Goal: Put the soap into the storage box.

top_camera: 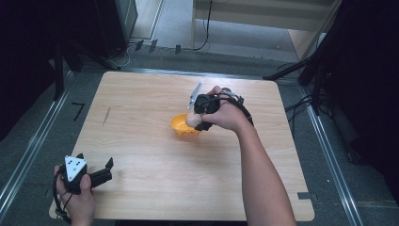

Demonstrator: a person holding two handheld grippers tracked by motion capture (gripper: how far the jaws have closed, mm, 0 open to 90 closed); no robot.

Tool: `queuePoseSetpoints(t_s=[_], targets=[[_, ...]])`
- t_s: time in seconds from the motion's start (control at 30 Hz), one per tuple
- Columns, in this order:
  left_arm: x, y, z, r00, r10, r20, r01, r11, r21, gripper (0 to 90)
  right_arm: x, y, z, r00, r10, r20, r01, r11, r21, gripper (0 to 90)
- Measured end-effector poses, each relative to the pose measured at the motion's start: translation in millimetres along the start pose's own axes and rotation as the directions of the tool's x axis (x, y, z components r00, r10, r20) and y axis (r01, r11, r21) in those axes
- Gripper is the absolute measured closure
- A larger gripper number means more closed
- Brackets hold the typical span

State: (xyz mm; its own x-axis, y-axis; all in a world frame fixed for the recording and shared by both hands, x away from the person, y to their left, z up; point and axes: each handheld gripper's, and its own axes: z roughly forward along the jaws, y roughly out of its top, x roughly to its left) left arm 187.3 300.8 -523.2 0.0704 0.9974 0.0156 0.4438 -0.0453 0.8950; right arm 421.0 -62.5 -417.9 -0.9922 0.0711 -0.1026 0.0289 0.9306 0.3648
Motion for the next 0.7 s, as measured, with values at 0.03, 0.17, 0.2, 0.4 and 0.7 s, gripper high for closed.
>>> queuePoseSetpoints(t_s=[0.03,0.17,0.2,0.4,0.7], targets=[[0.1,-0.1,0.1,1.0000,-0.002,-0.001,0.002,1.0000,-0.003,0.0,-1.1,1.9,0.6,1.0000,0.000,0.002,0.000,1.000,-0.003,33.4],[0.4,-0.2,0.2,1.0000,-0.002,0.000,0.002,1.0000,-0.005,0.0,-3.7,11.9,4.0,0.9999,-0.014,-0.004,0.014,1.000,0.006,33.4],[0.4,0.0,0.2,1.0000,-0.001,0.003,0.001,1.0000,-0.002,0.0,-4.4,14.8,5.2,0.9998,-0.021,-0.003,0.021,1.000,0.013,33.4],[0.9,0.0,0.3,1.0000,-0.005,0.008,0.005,1.0000,-0.002,0.0,-10.2,27.0,13.1,0.9991,-0.040,-0.016,0.040,0.999,0.022,33.4],[1.0,0.1,0.4,0.9999,-0.006,0.011,0.006,1.0000,0.000,0.0,-17.4,33.1,28.6,0.9977,-0.043,-0.052,0.045,0.998,0.043,33.4]])
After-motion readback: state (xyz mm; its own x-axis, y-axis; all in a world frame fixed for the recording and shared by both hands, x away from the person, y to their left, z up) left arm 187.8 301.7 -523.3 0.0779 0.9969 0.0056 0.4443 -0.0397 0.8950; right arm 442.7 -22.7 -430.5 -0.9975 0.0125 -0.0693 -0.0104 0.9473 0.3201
